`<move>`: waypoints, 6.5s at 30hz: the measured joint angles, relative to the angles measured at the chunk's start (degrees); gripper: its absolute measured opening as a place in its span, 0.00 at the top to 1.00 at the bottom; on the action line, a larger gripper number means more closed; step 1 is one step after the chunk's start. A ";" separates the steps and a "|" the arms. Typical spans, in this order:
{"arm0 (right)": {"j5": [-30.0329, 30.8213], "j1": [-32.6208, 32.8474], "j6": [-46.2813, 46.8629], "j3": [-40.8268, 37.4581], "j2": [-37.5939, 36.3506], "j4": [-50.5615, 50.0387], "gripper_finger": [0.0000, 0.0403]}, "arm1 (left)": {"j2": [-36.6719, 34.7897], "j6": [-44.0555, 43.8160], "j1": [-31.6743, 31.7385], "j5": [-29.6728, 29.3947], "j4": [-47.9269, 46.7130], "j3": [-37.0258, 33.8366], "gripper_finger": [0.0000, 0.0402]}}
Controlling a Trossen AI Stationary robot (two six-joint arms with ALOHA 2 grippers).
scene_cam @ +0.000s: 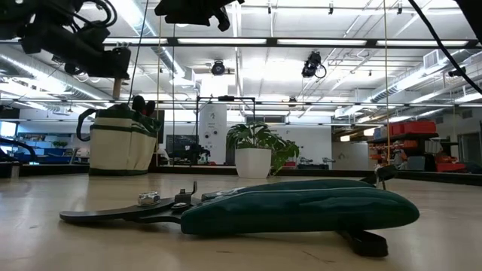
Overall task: Pick & Place Garden tools in Gardening bag
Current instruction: Put the right light brown hand rake into the green gardening bag
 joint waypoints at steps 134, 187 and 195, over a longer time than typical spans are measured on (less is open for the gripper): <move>-0.12 0.38 -0.06 0.00 0.04 0.79 0.67 | 16.14 -4.36 1.25 -5.25 24.71 -10.34 0.46; -3.03 0.44 1.31 0.00 0.04 0.22 0.67 | 25.44 -5.34 -1.98 -23.37 14.03 0.34 0.61; -2.98 0.44 1.28 0.00 0.04 0.22 0.67 | 24.97 -10.80 -2.57 -23.64 -0.19 4.89 0.61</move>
